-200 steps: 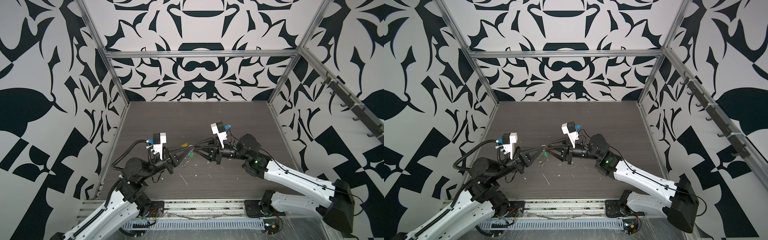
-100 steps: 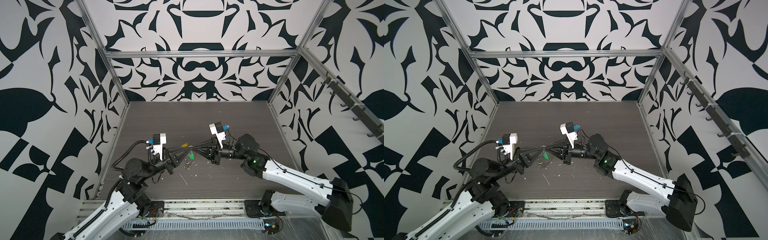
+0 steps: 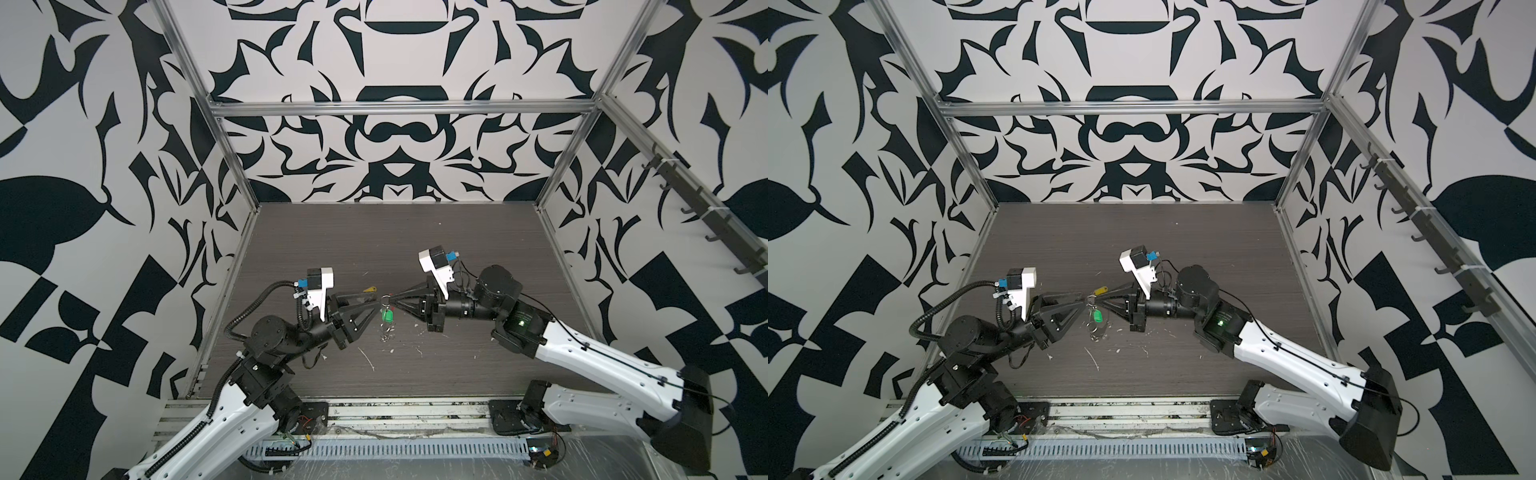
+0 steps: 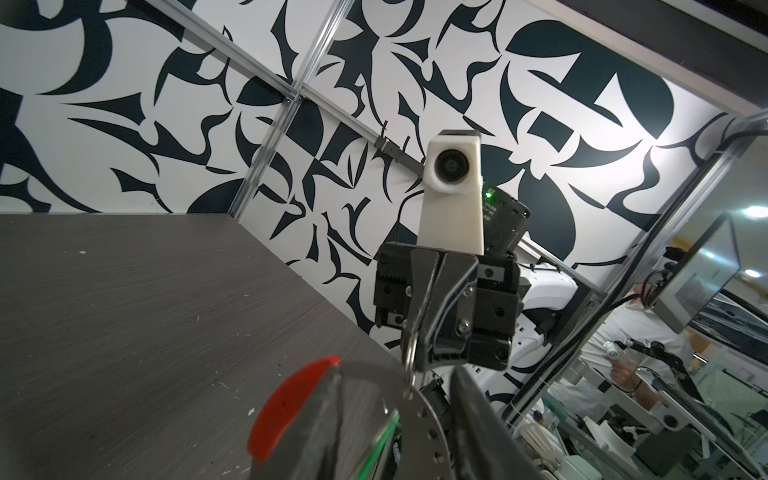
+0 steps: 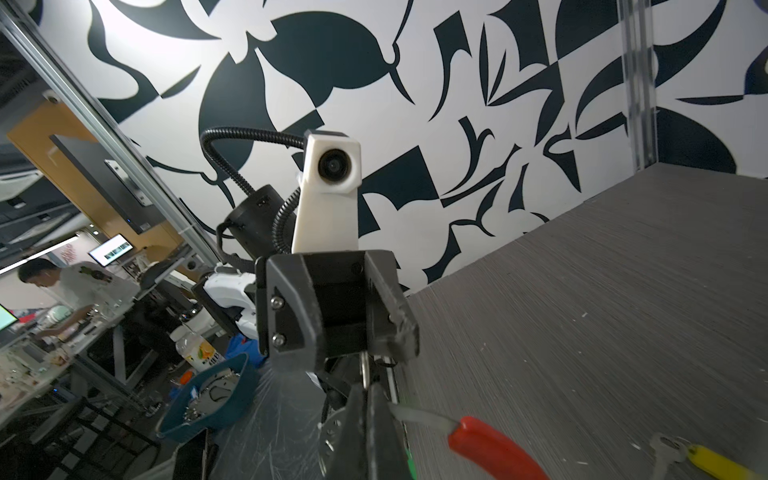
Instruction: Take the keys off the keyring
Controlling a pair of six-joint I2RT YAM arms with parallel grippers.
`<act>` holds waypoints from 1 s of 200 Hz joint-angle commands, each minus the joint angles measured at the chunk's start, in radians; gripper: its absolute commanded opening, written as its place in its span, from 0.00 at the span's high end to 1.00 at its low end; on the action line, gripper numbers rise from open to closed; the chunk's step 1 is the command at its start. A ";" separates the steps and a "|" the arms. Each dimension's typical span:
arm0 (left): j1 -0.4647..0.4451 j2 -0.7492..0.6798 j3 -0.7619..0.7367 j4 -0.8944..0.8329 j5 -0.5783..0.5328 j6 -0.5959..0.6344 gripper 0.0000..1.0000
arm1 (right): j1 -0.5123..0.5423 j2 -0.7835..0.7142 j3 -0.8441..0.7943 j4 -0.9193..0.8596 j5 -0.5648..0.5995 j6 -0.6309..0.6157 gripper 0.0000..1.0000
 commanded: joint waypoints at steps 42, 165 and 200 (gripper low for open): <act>0.000 -0.020 0.105 -0.253 0.021 0.039 0.45 | 0.004 -0.018 0.176 -0.434 0.015 -0.240 1.00; 0.000 0.183 0.261 -0.438 0.205 0.123 0.70 | 0.004 0.089 0.397 -0.814 -0.012 -0.403 1.00; 0.000 0.206 0.270 -0.444 0.227 0.125 0.75 | 0.004 0.106 0.418 -0.837 -0.006 -0.417 1.00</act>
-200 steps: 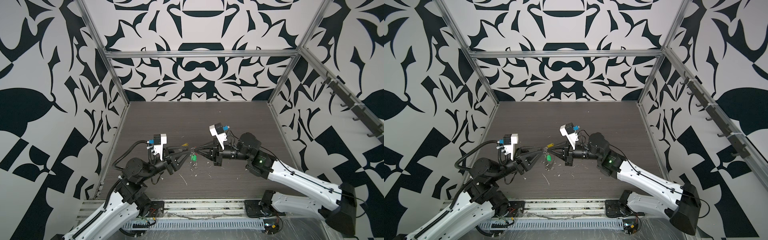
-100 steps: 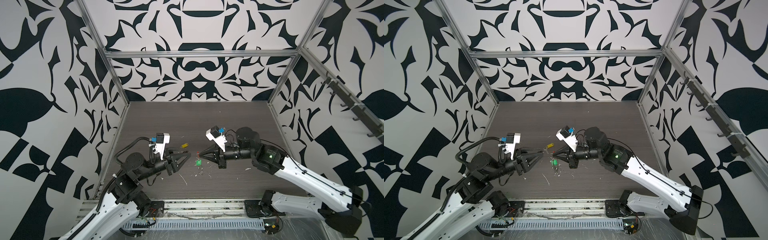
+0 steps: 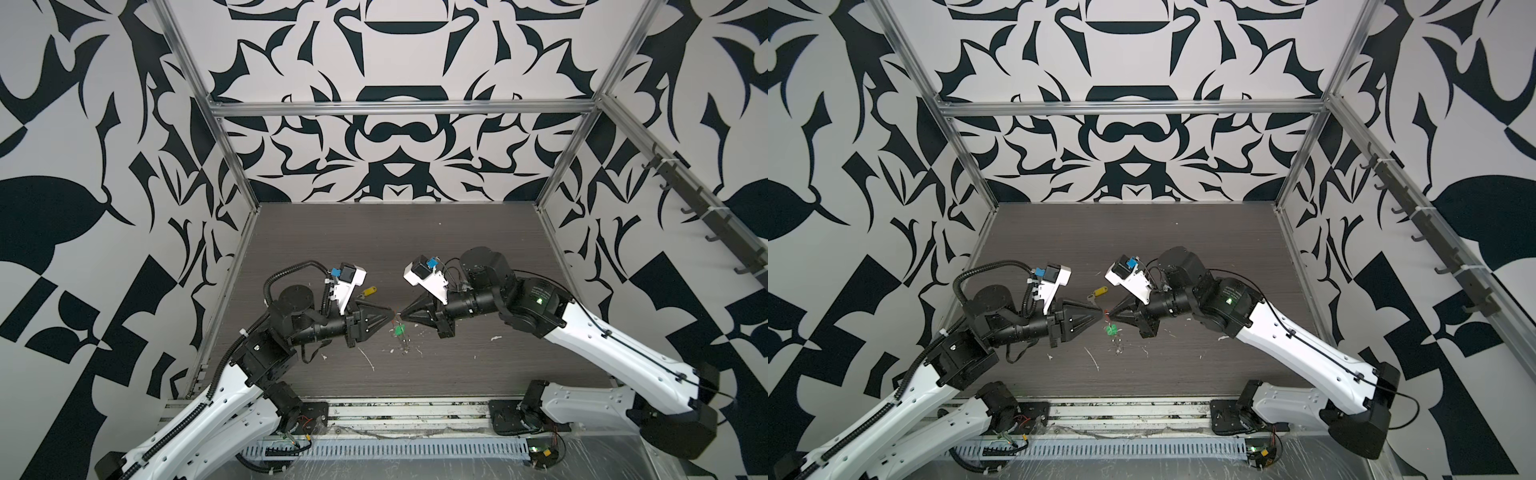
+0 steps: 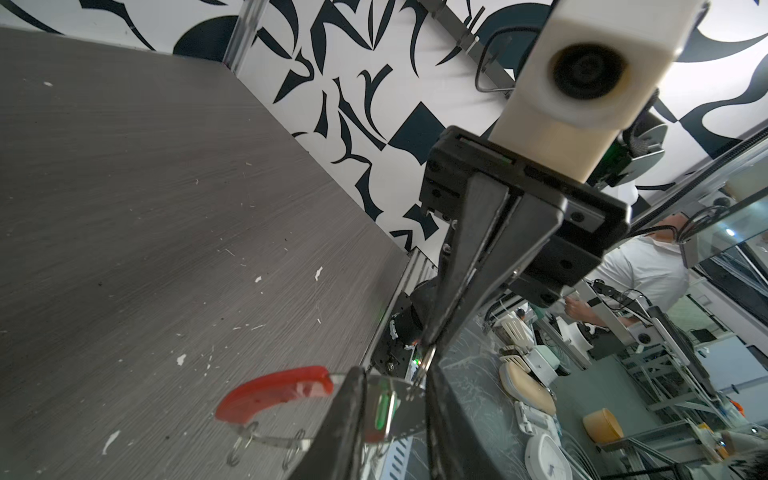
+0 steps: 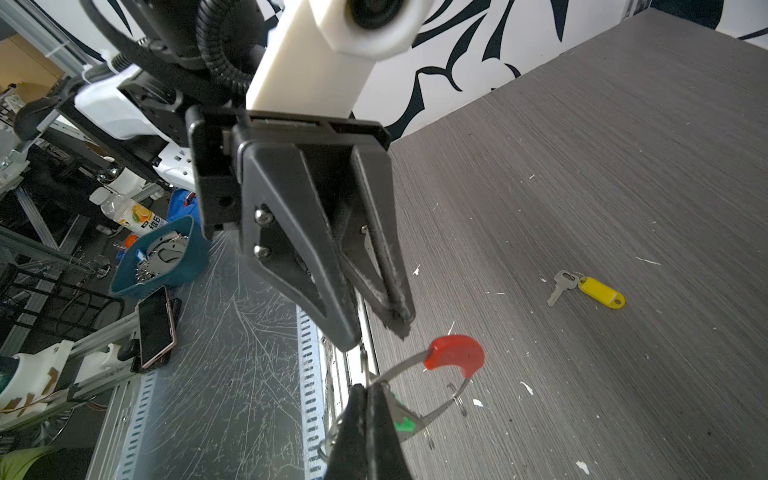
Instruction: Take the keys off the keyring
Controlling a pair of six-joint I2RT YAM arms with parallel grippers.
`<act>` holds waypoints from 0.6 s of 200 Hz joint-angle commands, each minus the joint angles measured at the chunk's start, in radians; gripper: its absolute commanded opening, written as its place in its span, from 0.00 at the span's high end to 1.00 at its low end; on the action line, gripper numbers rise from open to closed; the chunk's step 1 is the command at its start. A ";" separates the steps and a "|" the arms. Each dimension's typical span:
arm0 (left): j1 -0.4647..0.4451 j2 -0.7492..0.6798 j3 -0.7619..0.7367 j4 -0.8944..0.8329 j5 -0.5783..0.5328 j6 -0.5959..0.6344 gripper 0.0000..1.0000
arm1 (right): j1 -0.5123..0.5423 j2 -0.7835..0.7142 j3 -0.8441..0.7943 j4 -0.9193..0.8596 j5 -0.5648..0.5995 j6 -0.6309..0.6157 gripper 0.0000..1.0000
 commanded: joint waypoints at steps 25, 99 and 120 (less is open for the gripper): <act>-0.001 0.017 0.045 -0.012 0.056 0.014 0.76 | 0.004 0.009 0.066 -0.021 -0.012 -0.033 1.00; -0.015 0.033 0.037 -0.011 0.046 0.012 0.80 | 0.005 0.022 0.082 -0.022 0.005 -0.035 1.00; -0.016 0.032 0.035 -0.011 0.039 0.014 0.82 | 0.006 0.020 0.082 -0.017 0.007 -0.031 1.00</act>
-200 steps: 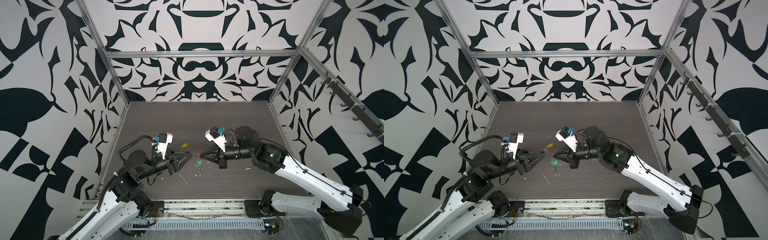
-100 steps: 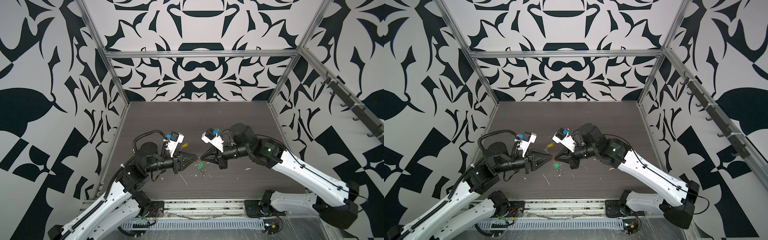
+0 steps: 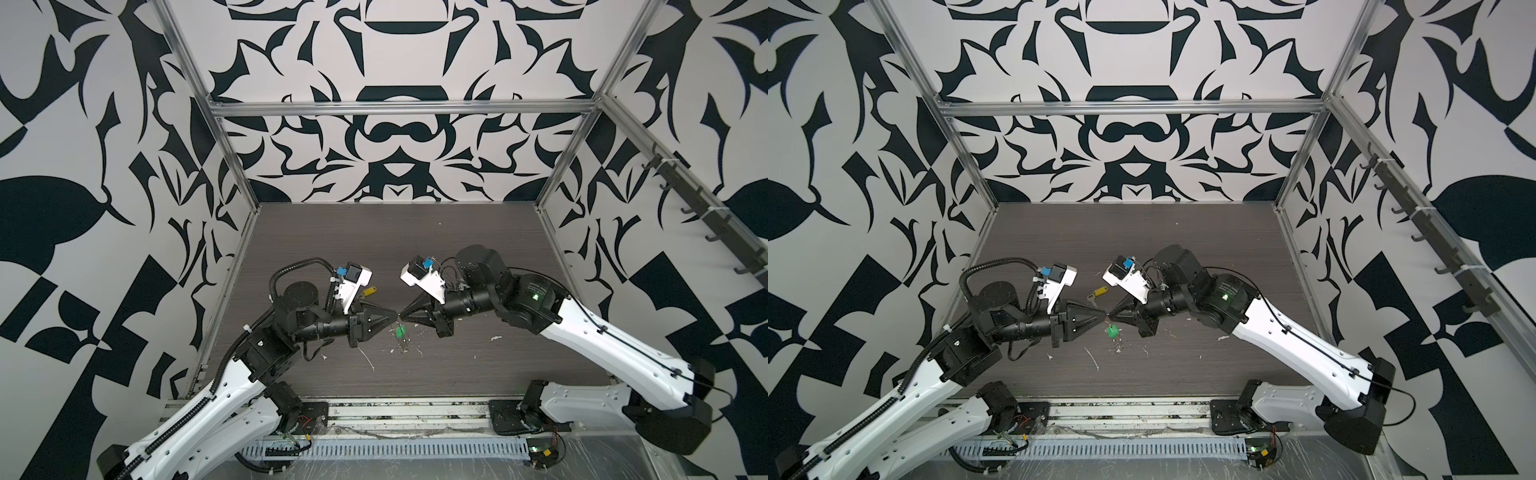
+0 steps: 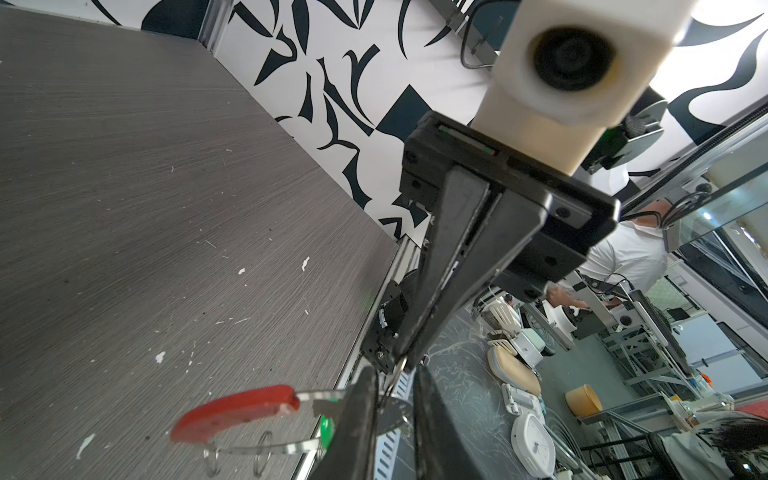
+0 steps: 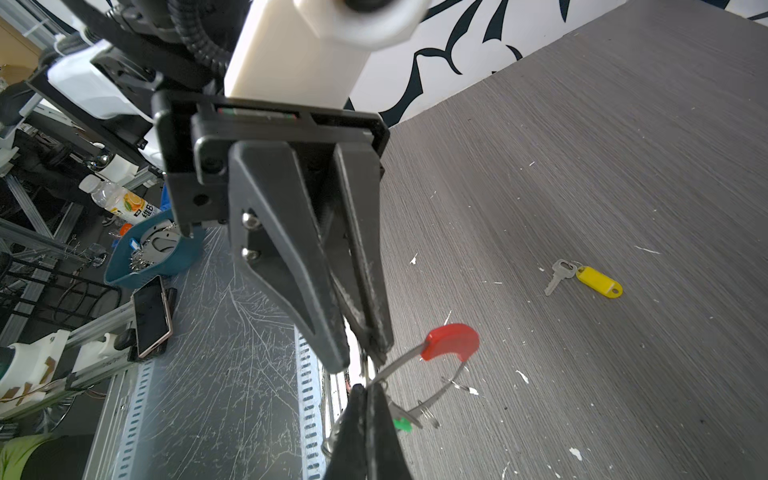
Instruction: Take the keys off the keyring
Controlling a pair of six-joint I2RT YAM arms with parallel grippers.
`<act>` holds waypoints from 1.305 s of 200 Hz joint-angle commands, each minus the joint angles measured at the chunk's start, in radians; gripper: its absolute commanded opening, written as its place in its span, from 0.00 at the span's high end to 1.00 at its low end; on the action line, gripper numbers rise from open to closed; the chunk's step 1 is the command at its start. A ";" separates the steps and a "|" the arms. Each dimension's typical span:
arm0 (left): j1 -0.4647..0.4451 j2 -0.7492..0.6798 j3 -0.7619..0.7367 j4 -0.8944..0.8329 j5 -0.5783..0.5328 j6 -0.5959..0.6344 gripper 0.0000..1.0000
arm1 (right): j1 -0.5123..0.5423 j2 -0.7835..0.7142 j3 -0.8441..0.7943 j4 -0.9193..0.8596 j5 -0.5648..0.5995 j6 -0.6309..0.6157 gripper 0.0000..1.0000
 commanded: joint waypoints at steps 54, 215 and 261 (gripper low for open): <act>-0.010 -0.009 0.010 0.000 -0.018 0.014 0.96 | 0.009 -0.009 0.039 0.058 -0.001 0.011 1.00; -0.016 -0.203 -0.188 0.419 -0.261 -0.045 1.00 | 0.013 -0.231 -0.427 0.936 0.158 0.405 0.63; -0.016 -0.216 -0.243 0.558 -0.297 -0.075 1.00 | 0.016 -0.169 -0.501 1.221 0.134 0.522 0.62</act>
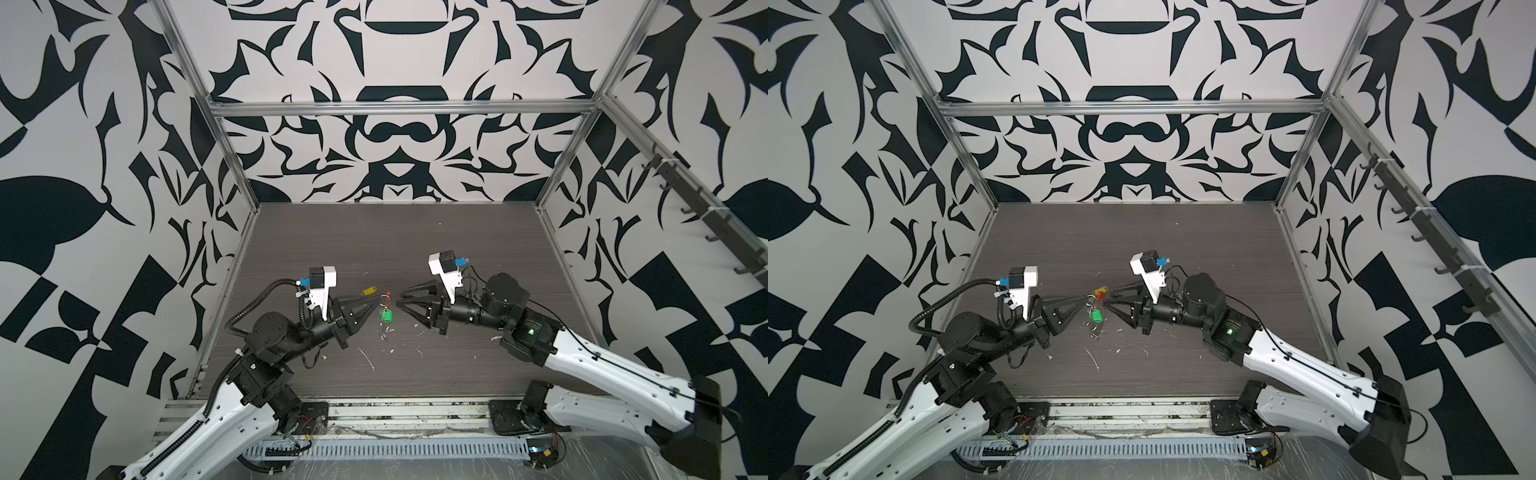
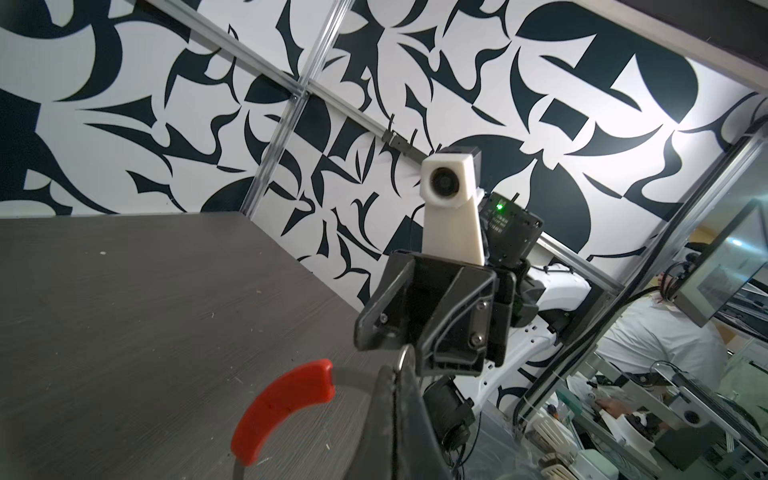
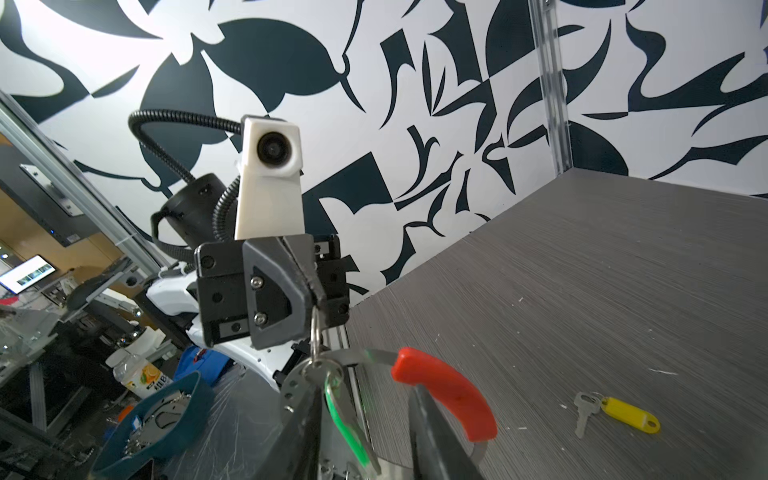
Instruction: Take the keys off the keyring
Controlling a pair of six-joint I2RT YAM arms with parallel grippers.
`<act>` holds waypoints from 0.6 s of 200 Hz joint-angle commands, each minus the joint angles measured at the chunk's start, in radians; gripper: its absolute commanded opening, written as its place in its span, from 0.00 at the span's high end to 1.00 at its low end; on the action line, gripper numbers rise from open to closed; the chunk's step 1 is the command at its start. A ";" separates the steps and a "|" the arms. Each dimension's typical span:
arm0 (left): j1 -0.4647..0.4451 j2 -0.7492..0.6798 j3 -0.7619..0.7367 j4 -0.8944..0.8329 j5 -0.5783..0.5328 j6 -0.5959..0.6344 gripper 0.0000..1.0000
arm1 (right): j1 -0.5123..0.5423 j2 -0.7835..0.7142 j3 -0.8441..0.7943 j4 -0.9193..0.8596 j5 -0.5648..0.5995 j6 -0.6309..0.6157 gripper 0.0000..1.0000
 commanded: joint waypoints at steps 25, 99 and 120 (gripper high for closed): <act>-0.003 -0.014 -0.043 0.169 -0.063 -0.031 1.00 | 0.014 0.045 -0.027 0.387 -0.021 0.135 0.62; -0.003 -0.021 -0.067 0.215 -0.097 -0.046 1.00 | 0.052 0.125 0.013 0.427 -0.014 0.161 0.63; -0.002 -0.029 -0.074 0.215 -0.110 -0.048 1.00 | 0.063 0.136 0.021 0.428 -0.007 0.155 0.66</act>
